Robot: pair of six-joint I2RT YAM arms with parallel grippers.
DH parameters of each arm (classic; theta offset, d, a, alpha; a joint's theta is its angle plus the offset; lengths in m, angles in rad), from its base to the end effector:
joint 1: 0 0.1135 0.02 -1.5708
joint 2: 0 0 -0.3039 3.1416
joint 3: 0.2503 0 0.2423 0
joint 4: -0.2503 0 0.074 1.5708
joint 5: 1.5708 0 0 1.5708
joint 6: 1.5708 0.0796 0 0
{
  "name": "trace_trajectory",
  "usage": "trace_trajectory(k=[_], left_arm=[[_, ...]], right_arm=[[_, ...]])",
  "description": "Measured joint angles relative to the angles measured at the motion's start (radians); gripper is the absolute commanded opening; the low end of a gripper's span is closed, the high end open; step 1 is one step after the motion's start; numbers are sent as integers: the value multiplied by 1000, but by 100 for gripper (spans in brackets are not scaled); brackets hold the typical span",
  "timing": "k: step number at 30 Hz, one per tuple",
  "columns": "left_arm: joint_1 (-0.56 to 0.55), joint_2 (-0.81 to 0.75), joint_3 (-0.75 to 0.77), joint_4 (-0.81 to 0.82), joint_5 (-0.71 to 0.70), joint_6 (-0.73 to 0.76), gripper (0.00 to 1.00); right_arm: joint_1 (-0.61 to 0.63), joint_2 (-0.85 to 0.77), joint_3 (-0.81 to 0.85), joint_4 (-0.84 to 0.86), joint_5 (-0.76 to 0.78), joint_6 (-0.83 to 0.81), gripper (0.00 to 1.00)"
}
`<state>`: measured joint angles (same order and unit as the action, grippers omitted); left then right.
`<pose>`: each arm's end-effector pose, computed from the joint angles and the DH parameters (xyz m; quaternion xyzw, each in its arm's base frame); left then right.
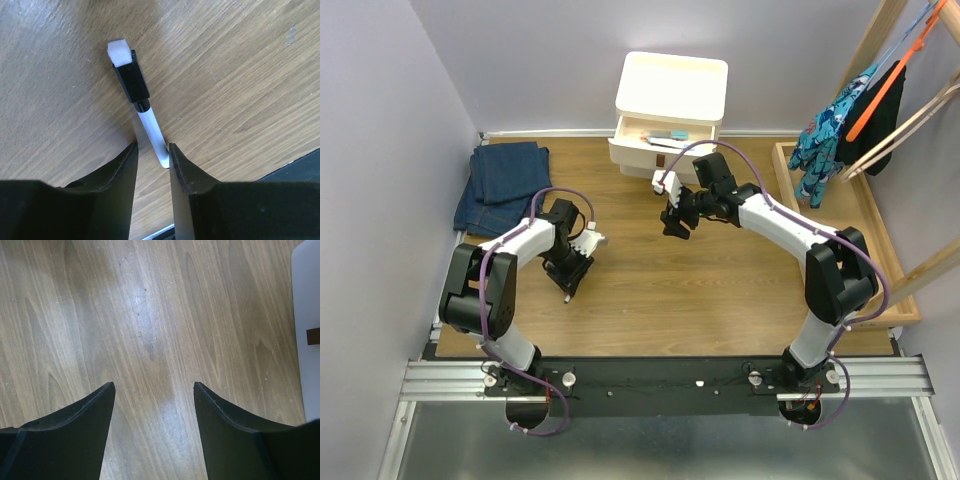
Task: Sort the stationery into containers
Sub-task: Pick up the pen from the center of the board.
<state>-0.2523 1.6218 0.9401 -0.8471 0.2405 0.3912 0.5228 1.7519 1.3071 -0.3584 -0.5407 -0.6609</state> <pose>0.2489 -0.0838 0.1645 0.3163 0.9408 -0.1182 0.0291 0.3359 0.2408 0.2632 -0.5815 0.6858 0.2221 0.3771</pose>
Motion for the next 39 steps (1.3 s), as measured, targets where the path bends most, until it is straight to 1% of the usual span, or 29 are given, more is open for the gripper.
trace_trajectory(k=[10, 12, 17, 26, 35, 39], left_arm=[[3, 7, 0, 8, -5, 6, 26], [2, 7, 0, 8, -5, 10, 21], [3, 9, 0, 8, 3, 28, 16], [5, -9, -20, 27, 26, 50, 11], [11, -82, -77, 106, 111, 53, 10], [15, -130, -78, 125, 141, 51, 10]], right_arm=[[2, -5, -7, 11, 3, 15, 72], [2, -8, -14, 14, 8, 17, 72], [2, -12, -31, 17, 17, 23, 72], [2, -12, -34, 18, 36, 33, 72], [8, -12, -33, 17, 57, 58, 72], [8, -13, -33, 17, 62, 99, 72]])
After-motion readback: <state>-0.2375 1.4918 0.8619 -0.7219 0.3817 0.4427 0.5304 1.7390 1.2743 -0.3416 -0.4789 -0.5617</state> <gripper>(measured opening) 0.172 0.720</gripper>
